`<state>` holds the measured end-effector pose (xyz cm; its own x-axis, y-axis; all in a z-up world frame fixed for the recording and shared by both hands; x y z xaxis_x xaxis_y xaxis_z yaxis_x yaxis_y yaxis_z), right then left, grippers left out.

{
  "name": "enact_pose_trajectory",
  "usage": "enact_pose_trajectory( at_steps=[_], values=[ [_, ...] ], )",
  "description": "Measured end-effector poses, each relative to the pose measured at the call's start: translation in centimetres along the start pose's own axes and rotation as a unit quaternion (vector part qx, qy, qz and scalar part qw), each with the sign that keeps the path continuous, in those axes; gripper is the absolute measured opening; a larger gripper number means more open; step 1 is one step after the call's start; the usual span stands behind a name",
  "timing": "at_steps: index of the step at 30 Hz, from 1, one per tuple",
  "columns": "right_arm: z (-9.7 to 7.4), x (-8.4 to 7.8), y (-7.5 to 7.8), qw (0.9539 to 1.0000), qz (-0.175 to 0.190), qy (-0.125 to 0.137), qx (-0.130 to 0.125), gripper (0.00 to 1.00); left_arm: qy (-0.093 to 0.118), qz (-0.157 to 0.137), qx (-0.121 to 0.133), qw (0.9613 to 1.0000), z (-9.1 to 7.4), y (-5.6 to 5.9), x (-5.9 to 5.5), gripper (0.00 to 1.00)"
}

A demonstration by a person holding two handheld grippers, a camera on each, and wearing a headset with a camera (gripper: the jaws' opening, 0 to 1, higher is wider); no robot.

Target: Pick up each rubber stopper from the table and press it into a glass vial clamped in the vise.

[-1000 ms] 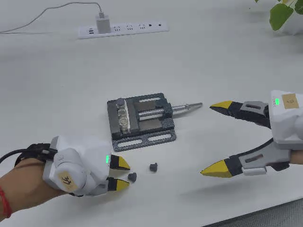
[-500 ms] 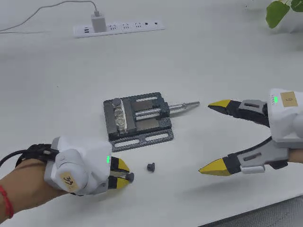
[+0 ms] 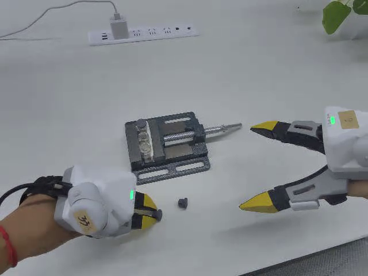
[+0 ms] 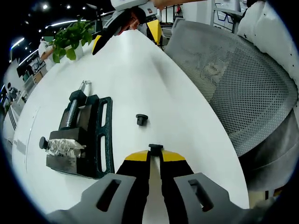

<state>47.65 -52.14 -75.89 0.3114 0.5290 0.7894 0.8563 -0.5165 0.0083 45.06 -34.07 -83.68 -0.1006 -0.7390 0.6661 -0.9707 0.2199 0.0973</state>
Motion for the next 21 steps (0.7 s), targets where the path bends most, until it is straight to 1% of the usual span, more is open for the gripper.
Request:
enact_pose_trajectory(
  at_steps=[3, 5, 8, 10, 12, 14, 15, 21],
  values=[
    [0.1, 0.1, 0.0, 1.0, -0.001, 0.0, 0.0, 0.9, 0.001, -0.004, 0.007, 1.0, -0.1, -0.2, -0.1, 0.04],
    [0.1, 0.3, 0.0, 1.0, -0.002, 0.002, 0.001, 0.9, 0.013, -0.024, 0.016, 0.9995, -0.4, -0.5, 0.1, 0.04],
    [0.3, 0.7, -0.1, 1.0, -0.006, 0.001, 0.004, 0.89, 0.03, -0.039, 0.028, 0.9984, -1.1, -0.8, 0.6, 0.04],
    [0.3, 1.0, -0.2, 0.9999, -0.007, 0.004, 0.006, 0.89, 0.045, -0.051, 0.038, 0.997, -1.6, -1.1, 1.0, 0.04],
    [0.3, 1.4, -0.2, 0.9999, -0.012, 0.005, 0.007, 0.89, 0.056, -0.058, 0.05, 0.9954, -2.3, -1.3, 1.4, 0.04],
    [0.3, 1.7, -0.1, 0.9998, -0.014, 0.006, 0.009, 0.89, 0.065, -0.062, 0.058, 0.9943, -2.8, -1.5, 1.8, 0.04],
    [0.4, 2.0, -0.1, 0.9998, -0.015, 0.007, 0.01, 0.89, 0.074, -0.064, 0.064, 0.9931, -3.2, -1.7, 2.3, 0.04],
    [0.6, 3.8, -0.3, 0.9993, -0.026, 0.017, 0.019, 0.87, 0.098, -0.073, 0.093, 0.9882, -5.0, -2.3, 3.7, 0.04]
  ],
)
Point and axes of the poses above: the centre of the closed fingertips' face, and the gripper's own axes: z roughly forward along the fingers, y roughly to its right, x roughly out of its top, the point moved 4 cm from there along -z, roughly backward along the fingers, and after that the axes turned 9 degrees about -x, right-handed, at the moved point
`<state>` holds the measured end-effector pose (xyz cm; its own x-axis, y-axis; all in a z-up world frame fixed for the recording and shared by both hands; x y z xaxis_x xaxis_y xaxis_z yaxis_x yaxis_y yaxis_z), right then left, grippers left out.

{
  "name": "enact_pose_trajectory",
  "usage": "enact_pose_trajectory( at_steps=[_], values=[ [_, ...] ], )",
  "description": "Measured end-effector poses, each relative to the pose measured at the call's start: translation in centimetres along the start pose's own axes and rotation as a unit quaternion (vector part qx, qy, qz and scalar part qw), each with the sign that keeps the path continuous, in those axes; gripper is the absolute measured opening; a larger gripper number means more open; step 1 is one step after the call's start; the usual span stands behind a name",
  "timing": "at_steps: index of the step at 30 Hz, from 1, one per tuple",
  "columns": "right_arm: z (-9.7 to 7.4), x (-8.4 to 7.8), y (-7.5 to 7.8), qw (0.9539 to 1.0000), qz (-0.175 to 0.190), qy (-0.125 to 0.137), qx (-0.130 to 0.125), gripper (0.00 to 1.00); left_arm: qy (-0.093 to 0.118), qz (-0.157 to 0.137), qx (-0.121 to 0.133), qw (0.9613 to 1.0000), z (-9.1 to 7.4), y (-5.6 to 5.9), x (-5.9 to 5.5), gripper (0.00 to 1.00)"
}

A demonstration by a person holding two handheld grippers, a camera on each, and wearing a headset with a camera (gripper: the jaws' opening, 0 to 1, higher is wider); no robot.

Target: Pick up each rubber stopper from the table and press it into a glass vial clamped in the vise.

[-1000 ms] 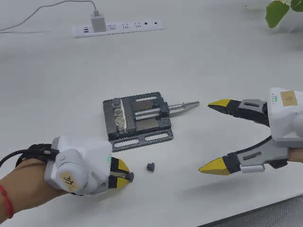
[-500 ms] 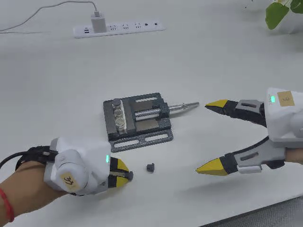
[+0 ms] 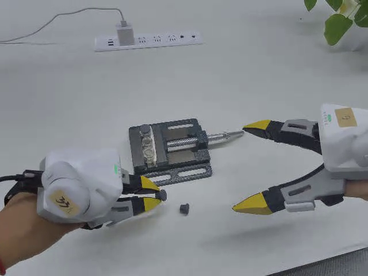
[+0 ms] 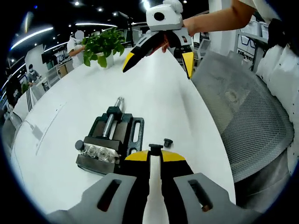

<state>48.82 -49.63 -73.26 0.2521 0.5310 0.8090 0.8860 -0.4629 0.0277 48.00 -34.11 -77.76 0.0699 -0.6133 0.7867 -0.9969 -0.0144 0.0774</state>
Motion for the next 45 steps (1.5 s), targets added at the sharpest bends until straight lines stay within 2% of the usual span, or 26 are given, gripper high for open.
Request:
enact_pose_trajectory(
  at_steps=[6, 11, 16, 26, 35, 45],
  values=[
    [0.5, 2.6, -0.6, 0.9997, -0.006, 0.013, 0.019, 0.8, 0.039, -0.015, 0.021, 0.9989, -1.2, -0.3, 2.2, 0.04],
    [0.9, 4.4, -1.2, 0.999, -0.012, 0.018, 0.04, 0.72, 0.057, -0.013, 0.028, 0.9979, -1.8, -0.1, 3.7, 0.04],
    [1.5, 5.0, -1.6, 0.9982, -0.013, 0.001, 0.059, 0.61, 0.082, -0.022, 0.033, 0.9959, -2.1, 0.0, 4.8, 0.04],
    [2.3, 6.4, -2.9, 0.9946, -0.029, -0.008, 0.099, 0.38, 0.109, -0.029, 0.038, 0.9929, -2.7, 0.1, 6.3, 0.04],
    [2.7, 6.9, -3.6, 0.9916, -0.038, -0.01, 0.123, 0.21, 0.121, -0.027, 0.041, 0.9914, -3.0, 0.2, 7.0, 0.04],
    [2.9, 7.2, -3.9, 0.9904, -0.044, -0.01, 0.131, 0.14, 0.125, -0.025, 0.041, 0.991, -3.1, 0.3, 7.2, 0.04]
  ],
)
Point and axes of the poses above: the centre of the closed fingertips' face, and the gripper's own axes: z roughly forward along the fingers, y roughly to its right, x roughly out of its top, the point moved 4 cm from there along -z, roughly backward along the fingers, and after that the axes turned 9 degrees about -x, right-handed, at the moved point
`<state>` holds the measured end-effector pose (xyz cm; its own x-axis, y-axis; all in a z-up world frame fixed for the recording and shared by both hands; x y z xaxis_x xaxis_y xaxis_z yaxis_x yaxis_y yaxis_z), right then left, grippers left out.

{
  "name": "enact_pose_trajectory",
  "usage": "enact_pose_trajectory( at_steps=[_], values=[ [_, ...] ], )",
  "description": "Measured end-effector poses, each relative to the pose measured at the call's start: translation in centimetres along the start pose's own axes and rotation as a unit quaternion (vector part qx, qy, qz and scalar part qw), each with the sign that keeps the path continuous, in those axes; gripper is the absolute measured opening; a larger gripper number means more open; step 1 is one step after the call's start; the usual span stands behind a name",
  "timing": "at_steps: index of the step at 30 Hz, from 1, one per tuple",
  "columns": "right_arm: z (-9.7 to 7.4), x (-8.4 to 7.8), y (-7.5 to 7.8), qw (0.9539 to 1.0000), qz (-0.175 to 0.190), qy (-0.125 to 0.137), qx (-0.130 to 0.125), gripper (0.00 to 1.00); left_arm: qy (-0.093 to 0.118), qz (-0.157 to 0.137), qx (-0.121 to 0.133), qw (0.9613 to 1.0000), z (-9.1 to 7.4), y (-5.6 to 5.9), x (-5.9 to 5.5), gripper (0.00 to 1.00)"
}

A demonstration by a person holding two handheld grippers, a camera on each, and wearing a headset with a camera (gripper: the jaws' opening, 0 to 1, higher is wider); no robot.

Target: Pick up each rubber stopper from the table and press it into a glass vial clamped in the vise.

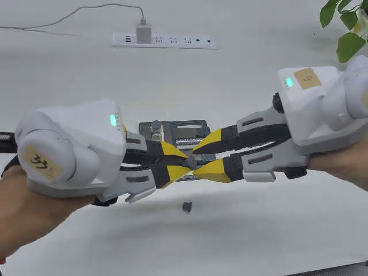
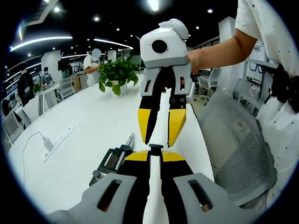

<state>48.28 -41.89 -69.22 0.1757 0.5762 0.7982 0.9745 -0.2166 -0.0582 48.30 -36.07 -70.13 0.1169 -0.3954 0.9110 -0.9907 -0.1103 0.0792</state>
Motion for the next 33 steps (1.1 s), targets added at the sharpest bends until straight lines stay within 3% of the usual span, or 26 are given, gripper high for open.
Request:
enact_pose_trajectory(
  at_steps=[10, 33],
  values=[
    [-0.04, 0.15, -0.14, 1.0, -0.008, -0.001, -0.002, 0.08, 0.002, -0.002, -0.002, 1.0, 0.01, 0.14, 0.04, 0.04],
    [-0.06, 0.14, -0.05, 0.9999, -0.015, -0.006, -0.001, 0.08, 0.002, -0.004, -0.004, 1.0, -0.02, 0.1, 0.21, 0.04]
  ],
)
Point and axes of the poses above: the centre of the closed fingertips' face, and the gripper's own axes: z roughly forward along the fingers, y roughly to its right, x roughly out of its top, the point moved 4 cm from there along -z, roughly backward along the fingers, and after that the axes turned 9 degrees about -x, right-handed, at the moved point
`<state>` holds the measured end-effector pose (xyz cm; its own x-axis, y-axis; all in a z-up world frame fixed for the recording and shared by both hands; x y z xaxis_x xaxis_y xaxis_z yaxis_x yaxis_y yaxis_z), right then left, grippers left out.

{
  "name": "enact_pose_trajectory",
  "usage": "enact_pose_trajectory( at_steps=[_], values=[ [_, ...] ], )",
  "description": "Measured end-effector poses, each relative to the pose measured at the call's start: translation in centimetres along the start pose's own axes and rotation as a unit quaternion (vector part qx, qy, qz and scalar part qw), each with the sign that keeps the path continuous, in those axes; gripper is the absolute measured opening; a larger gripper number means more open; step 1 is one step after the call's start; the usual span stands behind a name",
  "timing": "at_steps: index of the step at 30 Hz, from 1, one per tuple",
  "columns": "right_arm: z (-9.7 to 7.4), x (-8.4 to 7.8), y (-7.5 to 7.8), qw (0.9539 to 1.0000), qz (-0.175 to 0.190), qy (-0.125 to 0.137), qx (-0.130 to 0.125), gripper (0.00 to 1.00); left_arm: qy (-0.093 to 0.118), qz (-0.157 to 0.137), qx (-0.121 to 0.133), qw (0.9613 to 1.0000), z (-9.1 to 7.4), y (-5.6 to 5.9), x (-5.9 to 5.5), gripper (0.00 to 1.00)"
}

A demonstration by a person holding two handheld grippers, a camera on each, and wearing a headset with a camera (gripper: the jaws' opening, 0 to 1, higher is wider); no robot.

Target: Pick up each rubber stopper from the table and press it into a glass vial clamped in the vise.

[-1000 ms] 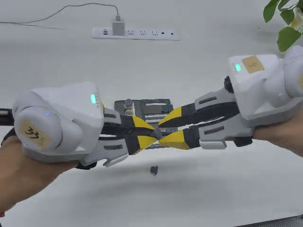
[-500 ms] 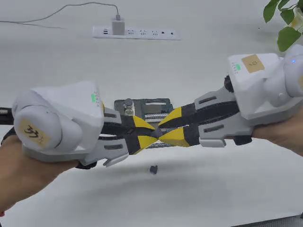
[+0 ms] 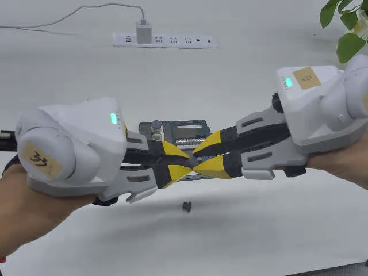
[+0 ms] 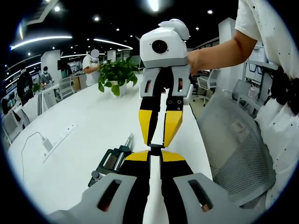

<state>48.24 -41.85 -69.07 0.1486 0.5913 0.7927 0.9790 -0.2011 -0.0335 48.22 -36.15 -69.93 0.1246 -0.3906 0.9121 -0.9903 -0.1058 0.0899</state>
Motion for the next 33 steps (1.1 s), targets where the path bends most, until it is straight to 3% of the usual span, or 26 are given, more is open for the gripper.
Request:
enact_pose_trajectory(
  at_steps=[22, 33],
  values=[
    [0.38, 0.0, -0.24, 1.0, 0.003, -0.005, 0.001, 0.07, 0.001, 0.002, -0.002, 1.0, -0.08, 0.05, -0.44, 0.04],
    [0.56, 0.32, -0.09, 0.9997, 0.016, -0.01, 0.014, 0.06, 0.015, -0.004, 0.005, 0.9999, -0.49, 0.16, -0.62, 0.06]
  ],
)
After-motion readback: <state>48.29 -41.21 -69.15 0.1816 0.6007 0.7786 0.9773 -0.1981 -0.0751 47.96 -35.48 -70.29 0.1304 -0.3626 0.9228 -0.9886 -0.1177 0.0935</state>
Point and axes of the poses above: the centre of the closed fingertips' face, and the gripper's own axes: z roughly forward along the fingers, y roughly to its right, x roughly out of its top, the point moved 4 cm from there along -z, roughly backward along the fingers, and after that the axes turned 9 degrees about -x, right-handed, at the moved point
